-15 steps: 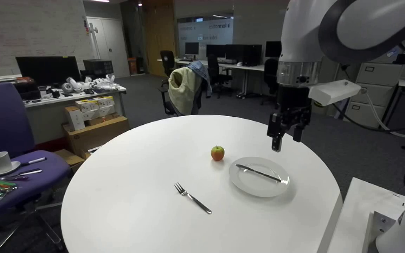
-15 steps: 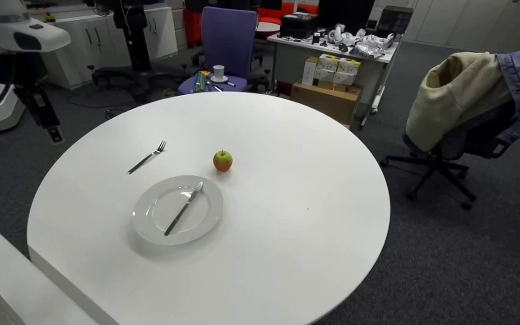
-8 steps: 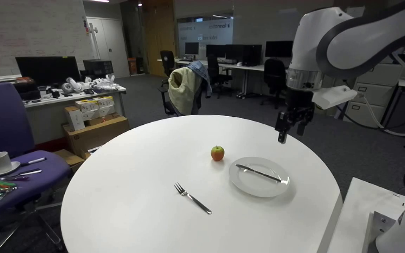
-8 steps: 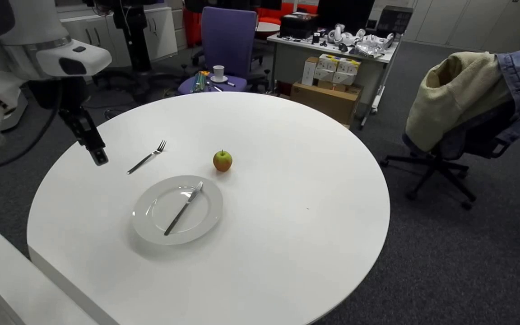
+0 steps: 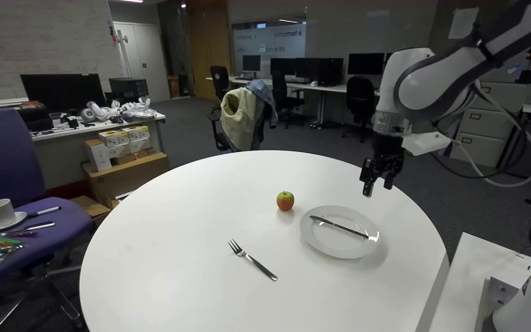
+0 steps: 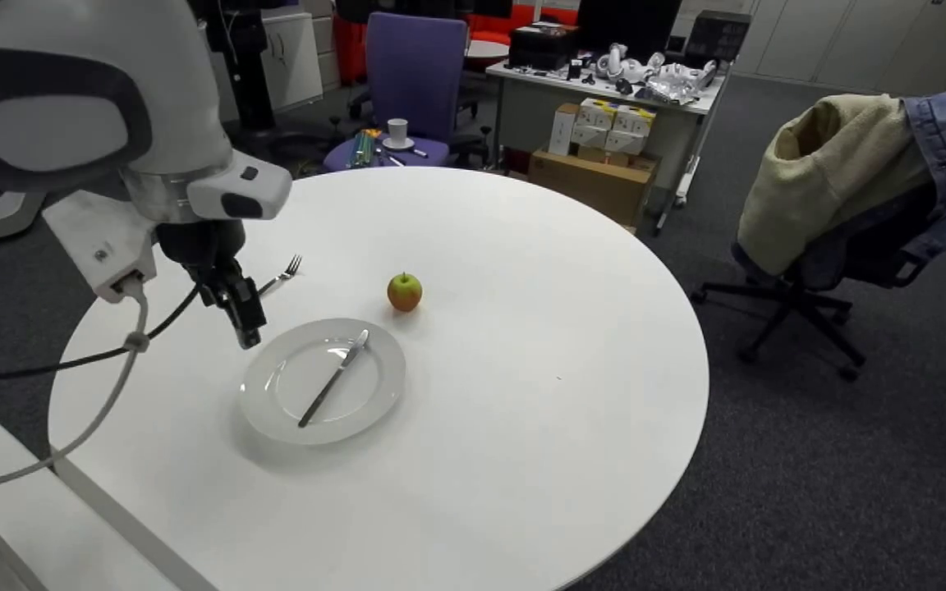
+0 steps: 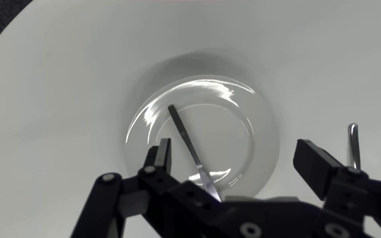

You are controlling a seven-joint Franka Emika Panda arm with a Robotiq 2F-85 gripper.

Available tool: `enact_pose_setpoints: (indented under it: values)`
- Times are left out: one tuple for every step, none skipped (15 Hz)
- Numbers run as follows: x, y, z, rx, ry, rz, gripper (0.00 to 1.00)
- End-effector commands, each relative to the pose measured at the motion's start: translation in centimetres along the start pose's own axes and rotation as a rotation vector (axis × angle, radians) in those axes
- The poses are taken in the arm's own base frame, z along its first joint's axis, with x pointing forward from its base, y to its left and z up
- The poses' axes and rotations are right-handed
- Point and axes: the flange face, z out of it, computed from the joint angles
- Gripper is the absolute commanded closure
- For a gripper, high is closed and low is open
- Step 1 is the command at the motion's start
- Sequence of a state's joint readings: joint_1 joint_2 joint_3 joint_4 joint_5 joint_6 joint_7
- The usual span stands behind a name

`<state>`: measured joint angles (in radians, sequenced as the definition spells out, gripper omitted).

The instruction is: Remove the fork from the plate

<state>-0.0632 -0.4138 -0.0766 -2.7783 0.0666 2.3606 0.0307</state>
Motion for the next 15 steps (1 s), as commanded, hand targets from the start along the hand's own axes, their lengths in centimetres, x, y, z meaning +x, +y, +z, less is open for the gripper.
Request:
enact_pose_setpoints:
  values:
    - [1.3, 1.7, 2.8, 0.076, -0.132, -0.091, 0.00]
    - [1.3, 2.2, 3.5, 0.071, -0.173, -0.106, 0.00]
    - [1.5, 2.7, 4.0, 0.042, -0.195, -0.086, 0.00]
    - [0.4, 2.2, 3.6, 0.047, -0.147, -0.072, 0.00]
    - [0.5, 2.3, 4.1, 0.045, -0.162, -0.069, 0.00]
    - [0.5, 2.3, 4.3, 0.044, -0.168, -0.069, 0.00]
    - [0.5, 2.2, 4.3, 0.044, -0.168, -0.070, 0.00]
    - [0.5, 2.2, 4.3, 0.043, -0.167, -0.070, 0.00]
    - [0.5, 2.2, 4.3, 0.043, -0.166, -0.071, 0.00]
    - [0.5, 2.2, 4.2, 0.043, -0.165, -0.071, 0.00]
    - [1.1, 2.3, 4.4, 0.026, -0.157, -0.057, 0.00]
    - [1.8, 2.5, 4.7, 0.013, -0.154, -0.048, 0.00]
    - [2.8, 2.8, 5.1, -0.025, -0.140, -0.038, 0.00]
    - [3.6, 2.9, 5.4, -0.051, -0.119, -0.028, 0.00]
    - [4.5, 3.1, 5.7, -0.072, -0.106, -0.023, 0.00]
